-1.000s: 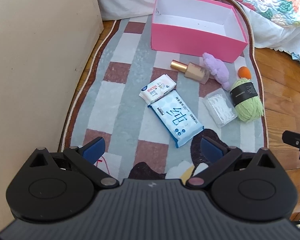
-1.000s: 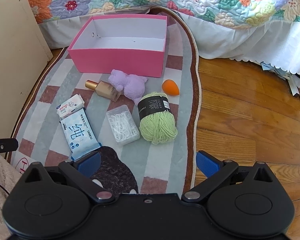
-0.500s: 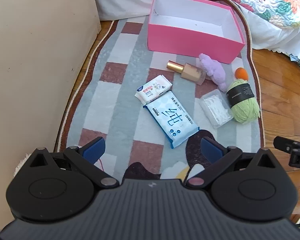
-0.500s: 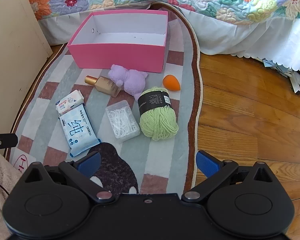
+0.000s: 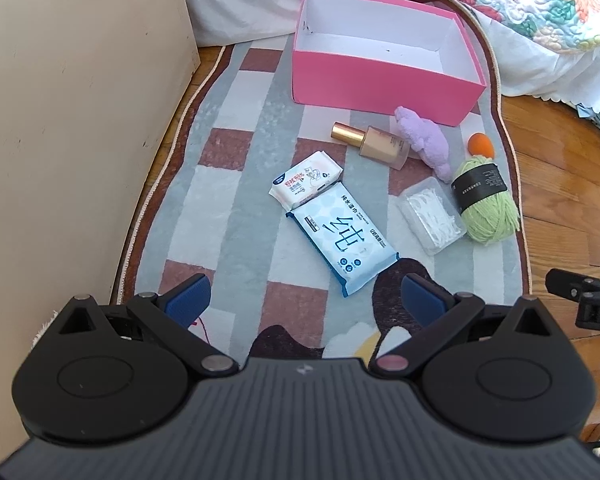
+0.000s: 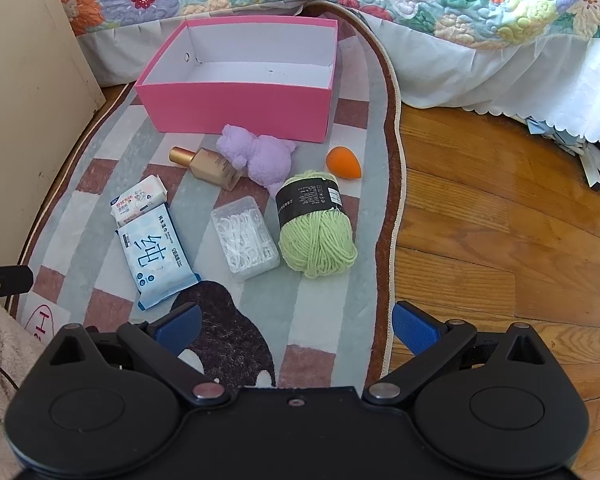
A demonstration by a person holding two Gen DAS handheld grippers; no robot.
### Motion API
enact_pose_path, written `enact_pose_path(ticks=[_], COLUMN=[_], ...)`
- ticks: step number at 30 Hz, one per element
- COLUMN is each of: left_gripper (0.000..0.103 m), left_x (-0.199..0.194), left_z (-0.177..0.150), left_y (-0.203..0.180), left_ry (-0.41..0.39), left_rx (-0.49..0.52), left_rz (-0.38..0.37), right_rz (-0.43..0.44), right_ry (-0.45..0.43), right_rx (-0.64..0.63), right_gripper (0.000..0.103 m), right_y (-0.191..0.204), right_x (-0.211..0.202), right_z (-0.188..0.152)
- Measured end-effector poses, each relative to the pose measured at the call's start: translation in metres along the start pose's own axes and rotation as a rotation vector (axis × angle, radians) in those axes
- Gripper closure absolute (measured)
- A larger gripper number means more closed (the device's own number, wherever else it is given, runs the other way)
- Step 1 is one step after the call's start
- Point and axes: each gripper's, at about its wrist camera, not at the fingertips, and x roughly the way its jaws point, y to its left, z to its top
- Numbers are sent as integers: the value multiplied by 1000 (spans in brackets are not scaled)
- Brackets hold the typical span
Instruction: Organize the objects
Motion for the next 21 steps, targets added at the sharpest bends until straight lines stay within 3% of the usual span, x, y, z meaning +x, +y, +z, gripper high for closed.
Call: enact_pose_path(ticks=[21], left_gripper=[0], left_x=[-4], left_z=[-2], left_y=[1], left_ry=[3], left_rx=[9], left_rz=[9], right_rz=[-1], right_ry=[1], right_rx=[0], right_gripper=[0], right_y=[-1], right_x=[-1], right_z=[-3])
